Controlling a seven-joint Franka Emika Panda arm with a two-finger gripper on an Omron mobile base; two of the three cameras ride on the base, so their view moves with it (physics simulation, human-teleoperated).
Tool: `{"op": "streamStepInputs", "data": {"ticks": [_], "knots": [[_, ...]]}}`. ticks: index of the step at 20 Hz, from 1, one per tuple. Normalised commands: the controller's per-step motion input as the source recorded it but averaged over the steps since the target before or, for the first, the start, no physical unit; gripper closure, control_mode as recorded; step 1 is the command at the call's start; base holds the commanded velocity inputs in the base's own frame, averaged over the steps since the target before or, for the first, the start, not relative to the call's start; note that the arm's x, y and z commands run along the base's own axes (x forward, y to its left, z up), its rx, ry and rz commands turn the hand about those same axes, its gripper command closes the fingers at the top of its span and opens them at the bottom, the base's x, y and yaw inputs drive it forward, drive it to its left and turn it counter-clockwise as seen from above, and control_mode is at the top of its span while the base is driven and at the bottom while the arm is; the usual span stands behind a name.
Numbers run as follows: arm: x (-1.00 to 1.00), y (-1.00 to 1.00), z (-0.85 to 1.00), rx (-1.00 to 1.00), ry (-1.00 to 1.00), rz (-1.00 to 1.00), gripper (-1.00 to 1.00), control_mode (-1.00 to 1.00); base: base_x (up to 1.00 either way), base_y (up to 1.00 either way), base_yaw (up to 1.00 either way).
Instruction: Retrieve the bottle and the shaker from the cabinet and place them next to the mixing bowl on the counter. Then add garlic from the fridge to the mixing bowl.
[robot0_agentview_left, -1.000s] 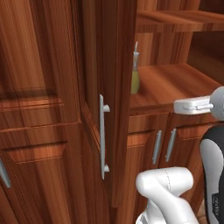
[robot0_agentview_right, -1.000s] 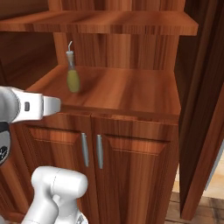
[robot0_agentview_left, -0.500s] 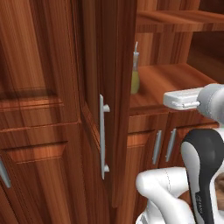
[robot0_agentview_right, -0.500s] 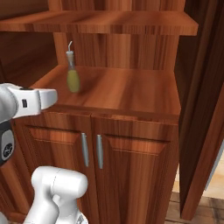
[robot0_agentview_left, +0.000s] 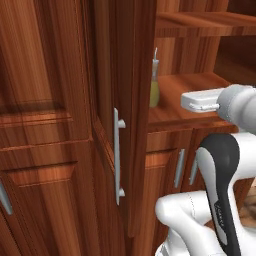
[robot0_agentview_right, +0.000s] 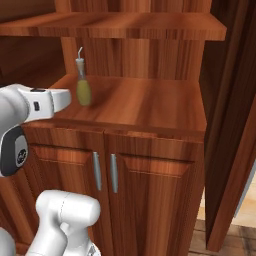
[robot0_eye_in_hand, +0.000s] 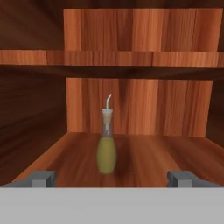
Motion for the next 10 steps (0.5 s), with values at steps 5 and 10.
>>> {"op": "streamStepInputs", "data": {"ticks": [5,10], "knots": [[0.45,0.16,0.00,0.00,0.00,0.00,-1.00,-1.00,0.00,0.00,0.00],[0.49,0.07,0.00,0.01,0.00,0.00,-1.00,-1.00,0.00,0.00,0.00]]}}
